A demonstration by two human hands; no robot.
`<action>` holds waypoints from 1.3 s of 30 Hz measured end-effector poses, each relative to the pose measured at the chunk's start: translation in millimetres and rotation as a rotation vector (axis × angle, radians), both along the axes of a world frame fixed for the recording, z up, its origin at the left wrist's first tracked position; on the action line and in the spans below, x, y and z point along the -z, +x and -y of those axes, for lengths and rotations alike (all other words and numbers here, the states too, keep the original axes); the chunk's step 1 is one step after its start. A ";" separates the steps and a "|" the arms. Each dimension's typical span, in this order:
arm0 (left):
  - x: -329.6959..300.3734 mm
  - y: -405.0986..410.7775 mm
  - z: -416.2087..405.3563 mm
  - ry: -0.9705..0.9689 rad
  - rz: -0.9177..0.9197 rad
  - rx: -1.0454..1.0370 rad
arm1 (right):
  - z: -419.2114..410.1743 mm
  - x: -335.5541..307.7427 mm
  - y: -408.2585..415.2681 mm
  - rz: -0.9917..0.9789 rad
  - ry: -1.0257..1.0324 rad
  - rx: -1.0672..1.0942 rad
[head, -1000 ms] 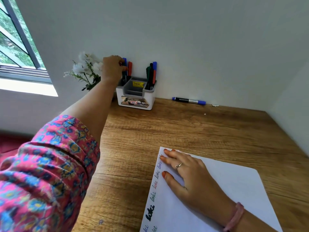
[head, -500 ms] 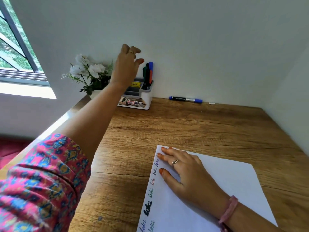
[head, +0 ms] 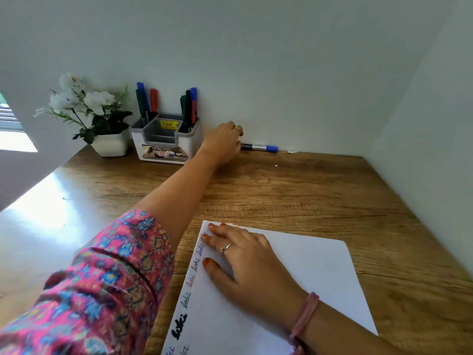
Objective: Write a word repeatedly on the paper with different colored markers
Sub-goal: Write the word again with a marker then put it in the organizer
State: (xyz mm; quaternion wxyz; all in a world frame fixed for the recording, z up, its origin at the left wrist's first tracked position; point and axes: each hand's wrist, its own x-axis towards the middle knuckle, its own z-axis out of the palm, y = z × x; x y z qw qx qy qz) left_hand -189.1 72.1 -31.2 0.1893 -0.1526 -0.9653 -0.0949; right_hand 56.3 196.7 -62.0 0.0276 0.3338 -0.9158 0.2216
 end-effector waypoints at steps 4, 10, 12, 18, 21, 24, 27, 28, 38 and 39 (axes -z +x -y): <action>15.5 -10.9 -11.5 -0.129 0.062 -0.039 | -1.6 2.4 -2.4 -0.017 -0.007 -0.002; 21.2 -12.9 -11.4 -0.210 0.059 -0.052 | -1.6 5.5 -4.5 -0.023 -0.006 0.008; 19.6 -12.8 -10.6 -0.227 0.056 -0.069 | -1.3 5.8 -4.7 -0.026 -0.002 0.011; 9.9 -3.1 -10.1 -0.275 0.066 -0.083 | -1.7 5.3 -4.3 -0.016 0.002 0.010; 7.7 4.1 -7.1 -0.284 0.099 -0.059 | -2.2 3.3 -3.8 0.000 0.017 0.004; 7.1 15.7 -1.6 -0.243 0.116 -0.039 | -2.5 1.9 -2.8 0.004 0.017 0.006; 7.0 32.7 5.6 -0.110 0.124 0.017 | -2.4 1.9 -1.5 0.009 0.030 0.017; 7.0 40.7 7.9 -0.011 0.125 0.044 | -2.4 1.3 -0.8 0.010 0.027 0.023; -4.1 129.7 48.6 1.262 0.142 0.014 | -0.4 5.1 0.3 -0.001 -0.011 0.041; -6.5 137.2 53.0 1.369 0.174 0.013 | -0.4 5.4 0.3 0.004 -0.017 0.045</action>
